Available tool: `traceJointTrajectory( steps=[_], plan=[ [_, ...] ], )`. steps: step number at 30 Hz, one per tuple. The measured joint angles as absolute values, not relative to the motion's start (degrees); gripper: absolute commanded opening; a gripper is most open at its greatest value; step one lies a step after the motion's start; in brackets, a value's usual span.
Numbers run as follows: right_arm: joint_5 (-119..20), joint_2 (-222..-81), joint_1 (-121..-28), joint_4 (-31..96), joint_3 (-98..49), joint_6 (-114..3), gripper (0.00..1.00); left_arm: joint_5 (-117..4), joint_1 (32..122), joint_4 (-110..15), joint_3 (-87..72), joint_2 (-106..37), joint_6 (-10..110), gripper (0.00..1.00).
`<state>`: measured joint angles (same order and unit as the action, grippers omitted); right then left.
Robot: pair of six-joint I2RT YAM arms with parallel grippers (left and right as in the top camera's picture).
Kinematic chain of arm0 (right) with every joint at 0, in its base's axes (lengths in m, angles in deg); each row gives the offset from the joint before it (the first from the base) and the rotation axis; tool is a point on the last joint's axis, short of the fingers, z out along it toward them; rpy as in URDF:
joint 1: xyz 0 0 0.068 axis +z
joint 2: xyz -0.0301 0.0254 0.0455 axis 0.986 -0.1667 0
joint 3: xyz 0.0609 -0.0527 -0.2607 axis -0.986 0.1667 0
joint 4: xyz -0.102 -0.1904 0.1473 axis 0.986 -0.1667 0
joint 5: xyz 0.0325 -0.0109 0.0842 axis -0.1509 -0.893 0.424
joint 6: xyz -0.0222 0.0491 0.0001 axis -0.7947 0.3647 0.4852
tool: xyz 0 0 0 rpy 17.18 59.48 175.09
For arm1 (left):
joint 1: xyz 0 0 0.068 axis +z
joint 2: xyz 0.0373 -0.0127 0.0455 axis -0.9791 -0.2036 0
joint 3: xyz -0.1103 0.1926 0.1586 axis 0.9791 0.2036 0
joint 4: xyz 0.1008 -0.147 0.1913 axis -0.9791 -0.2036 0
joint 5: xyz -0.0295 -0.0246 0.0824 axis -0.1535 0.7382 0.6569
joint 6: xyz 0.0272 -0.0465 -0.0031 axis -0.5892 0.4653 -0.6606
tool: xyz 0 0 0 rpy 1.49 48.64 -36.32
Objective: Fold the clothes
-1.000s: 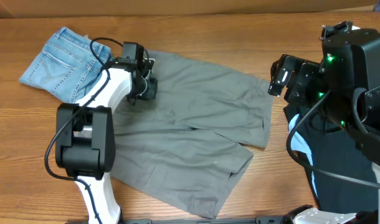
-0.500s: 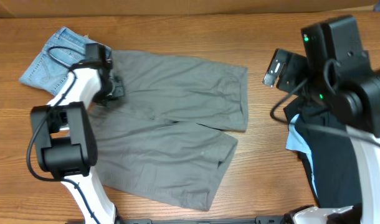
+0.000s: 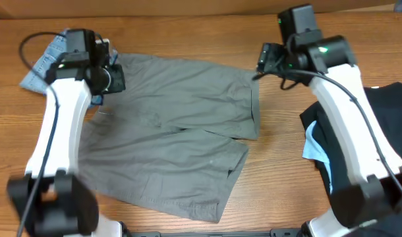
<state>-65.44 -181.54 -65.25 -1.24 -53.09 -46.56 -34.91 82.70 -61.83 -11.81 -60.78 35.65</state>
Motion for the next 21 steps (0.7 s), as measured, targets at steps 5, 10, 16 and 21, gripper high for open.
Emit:
traceJointTrajectory(
  steps=[5,10,16,21],
  plan=[
    [-64.35,-187.83,-67.35,2.7,-51.97,-47.43,0.84,-35.24,81.98,-67.03,-12.55,-48.8,35.68,0.34],
    [-60.77,-191.35,-70.95,3.07,-51.93,-47.8,0.84,-34.25,81.98,-72.85,-12.64,-43.3,35.72,0.34],
    [-54.45,-194.06,-74.56,3.75,-51.43,-50.29,0.84,-34.19,81.96,-77.18,-12.64,-42.99,35.92,0.3],
    [-51.76,-196.27,-75.13,4.64,-51.23,-52.02,0.77,-34.19,80.23,-78.88,-12.64,-41.57,35.87,0.36]
  ],
)
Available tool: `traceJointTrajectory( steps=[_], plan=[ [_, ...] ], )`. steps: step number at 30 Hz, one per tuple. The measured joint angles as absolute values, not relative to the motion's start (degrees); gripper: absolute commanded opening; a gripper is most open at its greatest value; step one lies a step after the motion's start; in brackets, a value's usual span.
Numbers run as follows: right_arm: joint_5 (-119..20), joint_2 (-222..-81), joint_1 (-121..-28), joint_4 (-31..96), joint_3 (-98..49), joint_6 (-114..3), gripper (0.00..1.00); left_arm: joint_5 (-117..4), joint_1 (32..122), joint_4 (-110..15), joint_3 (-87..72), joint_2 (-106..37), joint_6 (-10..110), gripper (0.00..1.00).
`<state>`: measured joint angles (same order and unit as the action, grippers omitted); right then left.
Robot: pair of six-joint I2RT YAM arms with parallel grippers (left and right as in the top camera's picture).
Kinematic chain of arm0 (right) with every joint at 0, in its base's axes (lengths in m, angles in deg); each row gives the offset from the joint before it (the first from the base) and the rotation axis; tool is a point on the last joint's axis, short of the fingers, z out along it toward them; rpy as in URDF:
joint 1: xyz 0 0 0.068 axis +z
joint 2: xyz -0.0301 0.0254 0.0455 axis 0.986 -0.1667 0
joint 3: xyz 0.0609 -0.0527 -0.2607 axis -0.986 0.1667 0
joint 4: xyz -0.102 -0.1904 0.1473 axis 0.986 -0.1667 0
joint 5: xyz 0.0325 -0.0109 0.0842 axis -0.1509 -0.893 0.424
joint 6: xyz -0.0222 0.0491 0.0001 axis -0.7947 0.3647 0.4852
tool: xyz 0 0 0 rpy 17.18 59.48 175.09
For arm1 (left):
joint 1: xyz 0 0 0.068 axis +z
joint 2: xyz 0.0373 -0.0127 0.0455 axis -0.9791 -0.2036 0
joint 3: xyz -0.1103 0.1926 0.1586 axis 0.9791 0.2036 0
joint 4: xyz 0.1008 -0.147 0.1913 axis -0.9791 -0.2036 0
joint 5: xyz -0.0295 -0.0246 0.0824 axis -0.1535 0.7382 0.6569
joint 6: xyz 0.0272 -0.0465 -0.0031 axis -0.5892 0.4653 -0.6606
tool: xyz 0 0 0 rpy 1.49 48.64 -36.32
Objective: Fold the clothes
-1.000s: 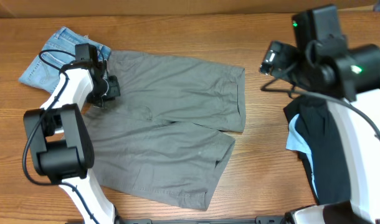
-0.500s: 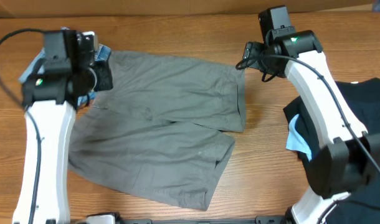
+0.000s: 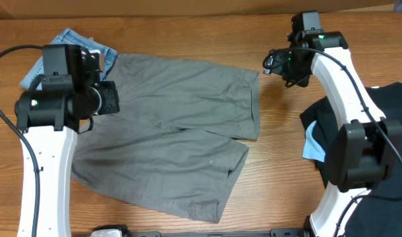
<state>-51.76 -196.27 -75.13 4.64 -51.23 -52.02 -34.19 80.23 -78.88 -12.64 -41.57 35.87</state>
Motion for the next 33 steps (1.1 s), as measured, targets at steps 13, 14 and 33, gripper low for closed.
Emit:
traceJointTrajectory(
  steps=[13,14,33],
  plan=[
    [-44.4,-201.45,-75.08,18.3,-45.04,-52.57,0.67,-34.19,77.15,-83.3,-13.08,-29.48,36.13,0.41],
    [-43.61,-201.65,-75.06,19.92,-43.97,-52.44,0.67,-34.21,77.15,-83.71,-13.08,-29.51,36.13,0.41],
    [-33.34,-201.82,-74.73,41.15,-31.43,-48.39,0.41,-34.23,77.15,-85.2,-13.08,-29.68,37.66,0.4]
  ],
)
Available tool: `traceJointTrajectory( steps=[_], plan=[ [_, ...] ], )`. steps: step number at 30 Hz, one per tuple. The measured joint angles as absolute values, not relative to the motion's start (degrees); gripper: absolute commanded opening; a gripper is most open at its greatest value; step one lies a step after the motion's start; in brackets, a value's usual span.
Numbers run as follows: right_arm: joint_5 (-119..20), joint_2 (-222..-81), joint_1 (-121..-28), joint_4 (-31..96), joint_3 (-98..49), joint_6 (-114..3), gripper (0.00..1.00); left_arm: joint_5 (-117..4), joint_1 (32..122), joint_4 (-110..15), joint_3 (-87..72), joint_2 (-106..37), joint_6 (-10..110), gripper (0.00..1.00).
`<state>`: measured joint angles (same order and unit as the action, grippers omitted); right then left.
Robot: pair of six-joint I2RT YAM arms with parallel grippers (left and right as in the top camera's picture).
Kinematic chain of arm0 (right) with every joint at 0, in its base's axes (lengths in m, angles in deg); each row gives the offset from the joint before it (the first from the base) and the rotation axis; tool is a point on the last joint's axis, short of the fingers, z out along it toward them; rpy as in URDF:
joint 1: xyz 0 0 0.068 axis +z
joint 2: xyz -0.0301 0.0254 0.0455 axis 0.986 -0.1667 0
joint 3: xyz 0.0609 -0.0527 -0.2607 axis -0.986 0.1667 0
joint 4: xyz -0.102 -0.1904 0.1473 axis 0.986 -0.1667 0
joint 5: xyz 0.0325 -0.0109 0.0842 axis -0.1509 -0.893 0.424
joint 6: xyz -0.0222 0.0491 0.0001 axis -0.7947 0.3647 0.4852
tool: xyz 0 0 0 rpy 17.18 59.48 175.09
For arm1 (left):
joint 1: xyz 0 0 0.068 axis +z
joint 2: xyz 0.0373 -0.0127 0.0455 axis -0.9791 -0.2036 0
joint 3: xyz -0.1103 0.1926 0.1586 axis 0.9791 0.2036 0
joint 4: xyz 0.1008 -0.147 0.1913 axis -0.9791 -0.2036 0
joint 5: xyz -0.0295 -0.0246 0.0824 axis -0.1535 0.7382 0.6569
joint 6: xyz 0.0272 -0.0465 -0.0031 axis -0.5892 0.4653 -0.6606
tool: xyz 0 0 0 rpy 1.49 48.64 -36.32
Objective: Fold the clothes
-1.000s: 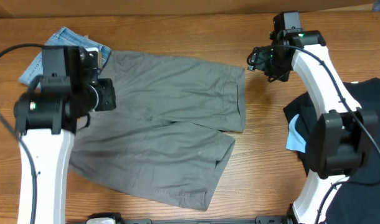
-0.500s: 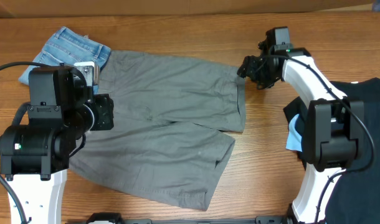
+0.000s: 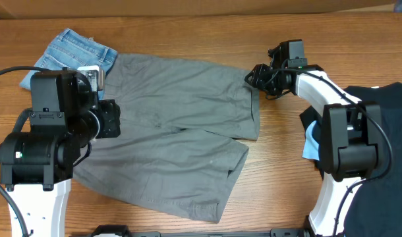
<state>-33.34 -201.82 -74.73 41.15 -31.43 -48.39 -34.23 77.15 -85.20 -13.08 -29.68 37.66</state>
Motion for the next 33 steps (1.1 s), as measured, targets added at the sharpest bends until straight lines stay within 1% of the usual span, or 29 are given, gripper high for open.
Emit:
traceJointTrajectory(
  steps=[1,3,4,5,6,7,8,13,14,15,17,19,20,21,22,23,25,26,27,28,32,33],
  plan=[
    [-33.31,-201.82,-74.69,41.47,-31.38,-48.24,0.4,-34.25,77.15,-85.22,-13.08,-29.68,37.8,0.4],
    [-33.16,-201.82,-74.65,42.65,-31.32,-48.24,0.33,-34.45,77.15,-85.2,-13.08,-29.68,37.88,0.4],
    [-33.14,-201.82,-74.63,43.79,-31.32,-48.35,0.28,-34.54,77.15,-85.2,-13.08,-29.68,37.88,0.4],
    [-33.23,-201.82,-74.63,44.6,-31.32,-48.44,0.17,-34.69,77.15,-85.2,-13.08,-29.68,37.9,0.4],
    [-33.53,-201.82,-74.63,45.47,-31.32,-48.59,0.11,-34.84,77.15,-85.2,-13.08,-29.68,37.95,0.4],
    [-33.84,-201.82,-74.63,46.43,-31.32,-48.52,0.06,-34.91,77.15,-85.22,-13.08,-29.68,38.06,0.4],
    [-34.23,-201.82,-74.65,47.57,-31.27,-48.33,0.04,-35.09,77.15,-85.22,-13.08,-29.68,38.12,0.4],
    [-36.46,-201.82,-74.84,51.02,-31.16,-46.45,0.05,-35.52,77.15,-85.77,-13.08,-29.68,38.65,0.4],
    [-36.66,-201.82,-74.97,51.2,-31.16,-46.05,0.08,-35.54,77.15,-85.87,-13.06,-29.68,38.78,0.4],
    [-36.85,-201.82,-75.13,51.2,-31.16,-45.75,0.13,-35.59,77.15,-85.87,-13.08,-29.68,38.91,0.4],
    [-37.14,-201.82,-75.52,51.02,-31.16,-45.03,0.27,-35.7,77.15,-85.87,-13.08,-29.68,38.93,0.4],
    [-37.49,-201.82,-75.87,49.82,-31.16,-45.2,0.27,-35.72,77.15,-85.85,-13.08,-29.68,38.93,0.4],
    [-37.55,-201.82,-75.91,48.97,-31.16,-45.14,0.29,-35.72,77.15,-85.85,-13.08,-29.68,38.93,0.4],
    [-37.51,-201.82,-75.96,48.12,-31.14,-45.03,0.39,-35.72,77.15,-85.83,-13.08,-29.68,38.95,0.4],
    [-37.58,-201.82,-75.94,47.59,-31.14,-44.68,0.62,-35.72,77.15,-85.81,-13.08,-29.68,38.93,0.4],
    [-37.77,-201.82,-75.83,47.24,-31.14,-44.7,0.71,-35.72,77.15,-85.79,-13.08,-29.68,38.93,0.4],
    [-38.17,-201.82,-75.39,46.72,-31.14,-45.25,0.72,-35.72,77.15,-85.68,-13.08,-29.68,38.95,0.4],
    [-38.34,-201.86,-75.06,46.59,-31.14,-45.18,0.7,-35.72,77.15,-85.59,-13.08,-29.68,38.93,0.4],
    [-38.54,-201.97,-74.69,46.74,-31.14,-45.18,0.64,-35.72,77.15,-85.59,-13.08,-29.68,38.95,0.4],
    [-38.56,-202.26,-74.28,47.11,-31.14,-45.46,0.56,-35.7,77.15,-85.59,-13.08,-29.68,38.95,0.4],
    [-38.87,-204.09,-73.03,49.04,-31.12,-45.4,0.1,-35.72,77.15,-85.63,-13.08,-29.68,38.95,0.4],
    [-38.95,-204.66,-72.83,49.6,-31.1,-45.6,0.04,-35.72,77.15,-85.66,-13.08,-29.68,38.95,0.4]
  ],
)
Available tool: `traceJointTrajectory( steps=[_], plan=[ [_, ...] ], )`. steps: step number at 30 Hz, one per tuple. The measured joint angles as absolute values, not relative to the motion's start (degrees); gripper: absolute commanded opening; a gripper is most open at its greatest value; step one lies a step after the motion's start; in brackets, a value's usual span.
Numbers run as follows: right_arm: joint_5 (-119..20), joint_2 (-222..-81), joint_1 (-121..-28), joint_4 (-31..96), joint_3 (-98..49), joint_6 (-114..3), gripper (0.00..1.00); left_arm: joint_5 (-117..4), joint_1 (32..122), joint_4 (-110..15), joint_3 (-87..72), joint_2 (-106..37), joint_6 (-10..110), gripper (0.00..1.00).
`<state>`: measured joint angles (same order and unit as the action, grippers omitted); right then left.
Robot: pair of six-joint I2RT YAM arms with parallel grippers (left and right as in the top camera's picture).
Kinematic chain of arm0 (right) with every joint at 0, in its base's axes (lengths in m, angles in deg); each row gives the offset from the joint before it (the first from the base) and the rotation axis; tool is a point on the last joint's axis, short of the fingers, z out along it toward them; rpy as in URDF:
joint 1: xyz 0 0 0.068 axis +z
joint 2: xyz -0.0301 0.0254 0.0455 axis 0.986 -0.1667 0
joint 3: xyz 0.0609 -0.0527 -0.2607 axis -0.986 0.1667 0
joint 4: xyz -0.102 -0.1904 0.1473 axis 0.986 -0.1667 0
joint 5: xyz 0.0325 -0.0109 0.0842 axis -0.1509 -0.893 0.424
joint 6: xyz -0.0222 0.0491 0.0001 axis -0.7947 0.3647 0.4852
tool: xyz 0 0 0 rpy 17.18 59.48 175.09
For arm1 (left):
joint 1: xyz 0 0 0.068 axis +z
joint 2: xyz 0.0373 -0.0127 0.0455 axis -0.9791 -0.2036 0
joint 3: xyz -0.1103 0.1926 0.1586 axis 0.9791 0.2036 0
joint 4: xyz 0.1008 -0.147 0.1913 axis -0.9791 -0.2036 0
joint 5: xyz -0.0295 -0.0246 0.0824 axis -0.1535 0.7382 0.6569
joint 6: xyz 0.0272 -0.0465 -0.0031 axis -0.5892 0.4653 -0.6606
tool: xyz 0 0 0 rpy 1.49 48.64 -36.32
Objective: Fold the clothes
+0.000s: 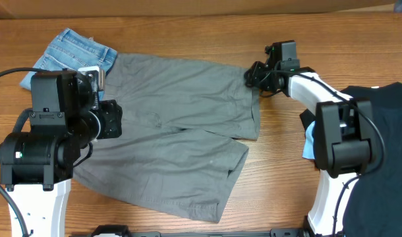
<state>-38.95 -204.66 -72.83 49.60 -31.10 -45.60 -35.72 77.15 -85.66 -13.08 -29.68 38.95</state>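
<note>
Grey-green shorts (181, 125) lie spread flat across the middle of the wooden table, waistband to the right. My left gripper (113, 120) hangs over the shorts' left edge, at about mid-height; the big wrist housing covers its fingers. My right gripper (253, 75) sits at the shorts' far right corner, by the waistband. From overhead its dark fingers merge together, so their gap does not show. Whether either gripper touches the cloth cannot be told.
Folded blue jeans (70, 52) lie at the far left, just behind my left arm. A black garment (385, 125) with a light blue cloth (312, 143) fills the right side. A cardboard wall (188, 6) runs along the back edge.
Almost nothing differs. My right wrist has shifted slightly left at the shorts' far right corner. The left gripper has edged a touch toward the shorts. The shorts lie unchanged.
At first both arms hung over the shorts' far corners, the left above the jeans. Then the left stood nearer the front and the right farther right. Later the left sat by the shorts' left edge and the right at the far right corner, as now.
</note>
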Motion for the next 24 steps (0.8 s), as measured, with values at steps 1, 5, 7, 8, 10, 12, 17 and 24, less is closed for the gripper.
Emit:
traceJointTrajectory(
  steps=[1,5,7,8,10,12,17,24],
  plan=[
    [-38.97,-205.19,-72.77,50.41,-31.08,-45.51,0.04,-35.74,77.15,-85.63,-13.08,-29.68,38.95,0.4],
    [-38.93,-205.84,-73.75,53.58,-31.06,-44.04,0.04,-36.22,77.15,-85.66,-13.08,-29.68,38.95,0.4],
    [-38.06,-205.89,-75.17,55.31,-31.89,-43.43,0.04,-36.37,77.15,-85.66,-13.06,-29.68,38.95,0.4],
    [-37.36,-205.89,-76.02,56.27,-32.56,-43.19,0.04,-36.4,77.15,-85.66,-13.06,-29.68,38.95,0.4],
    [-34.78,-205.89,-78.25,59.77,-34.4,-42.43,0.04,-36.4,77.15,-85.66,-13.08,-29.68,38.95,0.4],
    [-32.31,-205.89,-80.59,63.05,-37.04,-41.46,0.05,-36.55,77.15,-85.63,-13.08,-29.68,38.95,0.4],
    [-27.81,-205.86,-85.16,65.52,-42.68,-39.24,0.66,-36.77,77.15,-85.61,-13.08,-29.68,38.95,0.4],
    [-24.77,-205.65,-87.06,50.63,-43.19,-42.32,0.69,-36.77,77.15,-85.63,-13.08,-29.68,38.95,0.43]
  ],
)
